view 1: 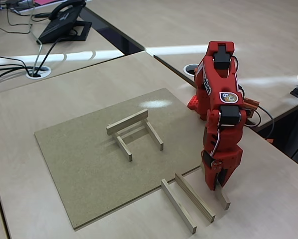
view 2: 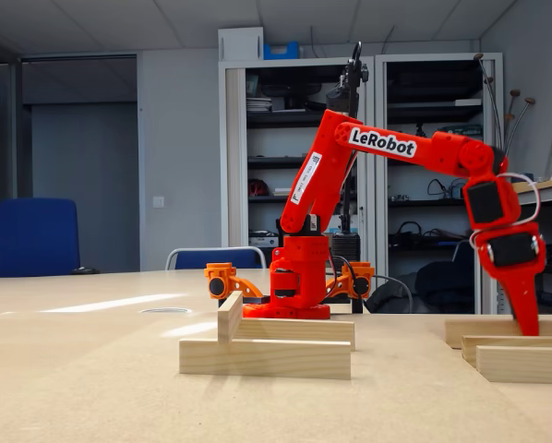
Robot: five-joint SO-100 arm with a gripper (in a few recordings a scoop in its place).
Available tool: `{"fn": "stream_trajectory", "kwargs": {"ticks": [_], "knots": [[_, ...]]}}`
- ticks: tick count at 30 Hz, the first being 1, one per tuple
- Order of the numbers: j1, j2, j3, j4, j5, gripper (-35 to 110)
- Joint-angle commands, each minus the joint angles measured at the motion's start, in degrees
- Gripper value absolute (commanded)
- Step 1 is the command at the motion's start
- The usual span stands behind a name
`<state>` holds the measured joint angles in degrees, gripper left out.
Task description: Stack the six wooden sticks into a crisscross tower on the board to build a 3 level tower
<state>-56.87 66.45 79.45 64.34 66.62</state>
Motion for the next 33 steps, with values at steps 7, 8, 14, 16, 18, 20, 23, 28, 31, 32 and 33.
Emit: {"fn": "stream_trajectory", "kwargs": {"ticks": [7,8,14,16,18,20,23,28,31,32,33], "knots": [[3.8,9.9,-9.1,13.0,3.7,0],[4.2,11.6,-8.6,13.2,5.1,0],[6.4,19.6,-5.3,10.5,1.2,0],[6.8,21.3,-3.5,9.5,0.4,1],[6.9,22.4,-1.4,8.2,-0.4,2],[6.9,23.4,0.7,6.6,-0.8,2],[7.0,25.3,4.2,5.8,0.7,0],[7.0,27.0,7.6,7.4,4.2,0],[7.2,28.5,10.5,5.6,3.4,0],[7.5,29.1,11.2,5.6,3.5,0],[7.8,29.7,12.0,5.5,2.6,0]]}}
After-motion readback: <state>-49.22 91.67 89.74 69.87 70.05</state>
